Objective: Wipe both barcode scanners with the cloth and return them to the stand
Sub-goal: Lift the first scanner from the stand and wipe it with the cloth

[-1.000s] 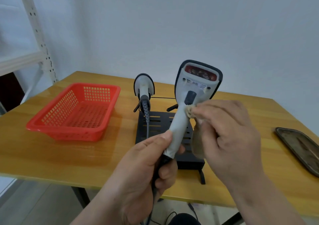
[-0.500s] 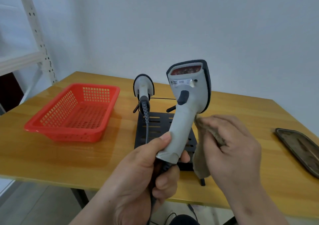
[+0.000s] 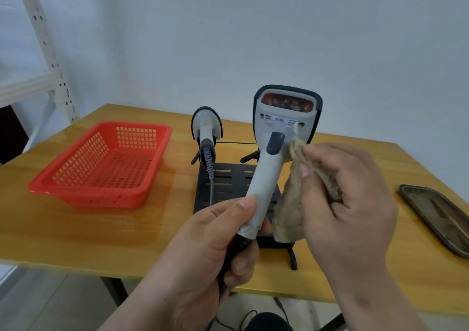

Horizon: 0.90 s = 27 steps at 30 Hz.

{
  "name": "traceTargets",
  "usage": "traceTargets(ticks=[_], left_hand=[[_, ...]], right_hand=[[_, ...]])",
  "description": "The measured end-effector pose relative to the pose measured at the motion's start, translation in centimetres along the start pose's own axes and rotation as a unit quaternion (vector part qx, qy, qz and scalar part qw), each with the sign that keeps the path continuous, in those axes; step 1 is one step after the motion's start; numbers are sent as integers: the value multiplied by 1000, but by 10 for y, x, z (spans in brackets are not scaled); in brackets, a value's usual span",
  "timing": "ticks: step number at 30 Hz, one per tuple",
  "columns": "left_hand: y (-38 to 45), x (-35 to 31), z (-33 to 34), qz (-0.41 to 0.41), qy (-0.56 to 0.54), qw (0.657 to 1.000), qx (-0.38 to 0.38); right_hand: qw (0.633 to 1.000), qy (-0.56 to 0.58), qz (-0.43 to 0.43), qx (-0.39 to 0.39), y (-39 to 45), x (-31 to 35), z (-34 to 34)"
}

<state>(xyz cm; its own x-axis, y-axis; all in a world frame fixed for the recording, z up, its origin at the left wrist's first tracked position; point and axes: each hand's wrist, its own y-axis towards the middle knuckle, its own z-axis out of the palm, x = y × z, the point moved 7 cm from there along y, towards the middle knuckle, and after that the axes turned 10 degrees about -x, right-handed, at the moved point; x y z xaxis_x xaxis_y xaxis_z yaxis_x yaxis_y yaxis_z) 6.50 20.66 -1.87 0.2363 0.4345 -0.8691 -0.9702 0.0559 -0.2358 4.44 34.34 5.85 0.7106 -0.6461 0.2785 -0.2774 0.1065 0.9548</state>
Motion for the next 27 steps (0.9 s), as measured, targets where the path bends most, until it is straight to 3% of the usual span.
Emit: traceTargets(ticks=[2,5,7,10,13,16,19,21,25,27], left_hand=[[0,-1,4,6,3,1000,12],[1,-2,-3,13,0,1000,-6],[3,-5,-6,30,3,999,-11],[4,-5,-6,48,13,999,-19],[1,-4,-3,37,9,999,0],[-2,-8,-5,36,-11,999,8],[-2,-11,-3,48,-2,999,6],[-3,-11,0,52,6,999,4],[-3,-13,-3,75,9,997,-20],[-1,-14,-7,86,10,996,-37]], right_hand=[[999,2,-32,25,-1,1,5],[997,-5,-9,76,-8,-10,11],[1000,0,14,25,-4,-6,0],[998,6,-53,-16,8,17,-5],[993,-23,-104,49,4,11,8],[994,-34,-66,81,-8,-5,9],[1000,-10,-19,9,-2,2,-4],[999,-2,-46,-7,4,14,-4],[997,-7,-36,74,-1,3,9],[998,-9,-14,58,-1,2,3]])
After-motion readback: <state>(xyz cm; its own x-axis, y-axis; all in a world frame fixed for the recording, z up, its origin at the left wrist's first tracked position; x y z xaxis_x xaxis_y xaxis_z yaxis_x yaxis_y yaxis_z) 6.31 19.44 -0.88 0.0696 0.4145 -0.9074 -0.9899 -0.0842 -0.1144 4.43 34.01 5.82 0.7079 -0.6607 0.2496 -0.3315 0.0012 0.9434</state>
